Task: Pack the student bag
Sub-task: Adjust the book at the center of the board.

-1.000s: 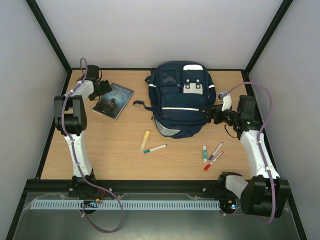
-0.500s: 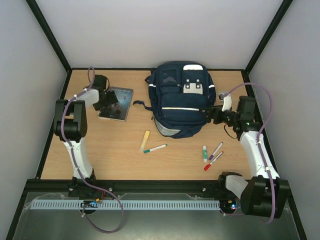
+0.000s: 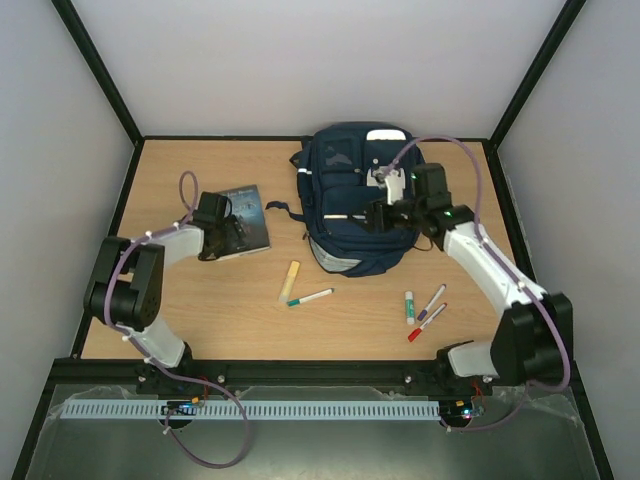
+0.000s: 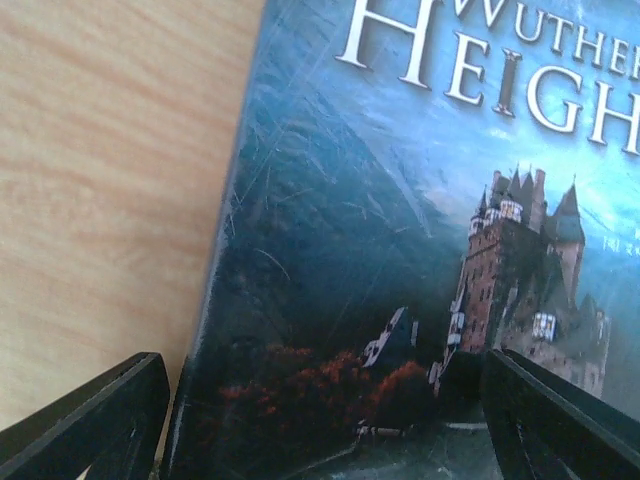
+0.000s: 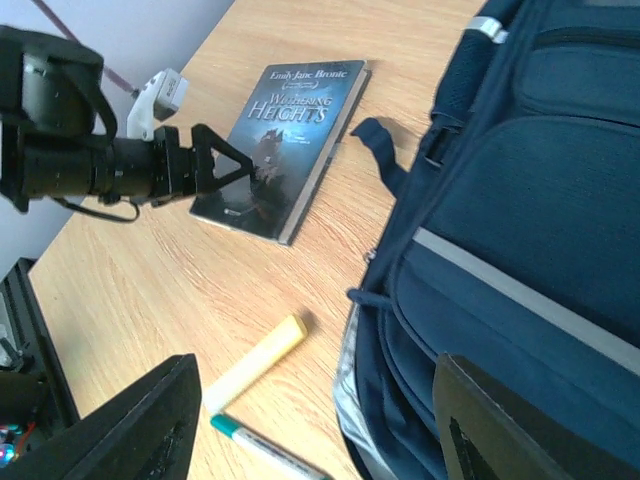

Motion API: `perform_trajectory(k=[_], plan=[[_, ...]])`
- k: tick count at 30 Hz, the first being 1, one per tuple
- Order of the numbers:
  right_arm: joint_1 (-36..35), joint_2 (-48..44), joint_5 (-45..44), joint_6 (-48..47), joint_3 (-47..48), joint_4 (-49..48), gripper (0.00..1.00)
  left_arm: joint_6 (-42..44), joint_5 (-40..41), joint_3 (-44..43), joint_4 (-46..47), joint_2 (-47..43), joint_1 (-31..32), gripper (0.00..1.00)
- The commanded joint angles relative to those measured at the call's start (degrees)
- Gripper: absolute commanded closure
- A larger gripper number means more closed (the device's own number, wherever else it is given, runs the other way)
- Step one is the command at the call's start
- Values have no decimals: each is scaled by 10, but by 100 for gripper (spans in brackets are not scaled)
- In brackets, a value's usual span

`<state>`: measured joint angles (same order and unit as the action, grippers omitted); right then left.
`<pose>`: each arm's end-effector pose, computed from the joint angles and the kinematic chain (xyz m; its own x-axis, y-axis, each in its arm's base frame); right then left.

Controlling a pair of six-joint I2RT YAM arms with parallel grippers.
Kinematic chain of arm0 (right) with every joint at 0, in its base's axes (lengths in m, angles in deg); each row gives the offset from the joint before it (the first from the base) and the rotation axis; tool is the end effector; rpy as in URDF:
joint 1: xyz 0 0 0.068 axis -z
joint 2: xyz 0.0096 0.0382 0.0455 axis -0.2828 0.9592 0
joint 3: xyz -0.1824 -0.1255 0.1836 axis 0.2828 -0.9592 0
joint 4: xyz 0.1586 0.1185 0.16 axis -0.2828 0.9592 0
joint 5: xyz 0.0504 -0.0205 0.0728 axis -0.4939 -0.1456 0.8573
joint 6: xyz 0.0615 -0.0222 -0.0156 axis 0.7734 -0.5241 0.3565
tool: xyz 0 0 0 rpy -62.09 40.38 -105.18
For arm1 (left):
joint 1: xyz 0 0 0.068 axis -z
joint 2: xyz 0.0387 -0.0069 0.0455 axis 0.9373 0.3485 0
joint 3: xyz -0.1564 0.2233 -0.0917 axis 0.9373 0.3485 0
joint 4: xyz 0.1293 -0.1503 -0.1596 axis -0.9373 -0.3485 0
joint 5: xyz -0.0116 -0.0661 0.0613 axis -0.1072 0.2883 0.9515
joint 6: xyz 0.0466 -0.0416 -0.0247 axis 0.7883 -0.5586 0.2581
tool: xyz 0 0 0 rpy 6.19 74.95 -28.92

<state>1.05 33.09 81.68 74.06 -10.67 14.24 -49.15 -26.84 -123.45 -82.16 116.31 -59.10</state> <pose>0.2747 0.1079 0.3160 -0.4930 -0.0688 -0.8673 -0.6779 0.6552 0.3334 0.3237 -0.0542 0.1485 -0.7305 -0.4803 -0.4854 -0.4041 0.8771 -0.2597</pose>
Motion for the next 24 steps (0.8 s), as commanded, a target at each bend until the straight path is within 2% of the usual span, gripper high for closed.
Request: perform_trajectory(k=[1,6,11,14,19,24], plan=[[-48,77,-14,1,82,50,37,-27,-26,103,-119,-1,23,12],[-95,189,-23,10,180,63,45,-32,-12,104,-140,-92,29,12],[-140,321,-38,20,303,90,47,-10,39,32,-156,-159,19,10],[-166,406,-44,21,388,117,47,0,33,6,-131,-147,-10,9],[-191,530,-53,36,513,157,47,-6,-23,-10,-90,-84,-53,9],[-215,601,-68,43,576,176,46,-18,-84,13,-58,-61,-58,9]])
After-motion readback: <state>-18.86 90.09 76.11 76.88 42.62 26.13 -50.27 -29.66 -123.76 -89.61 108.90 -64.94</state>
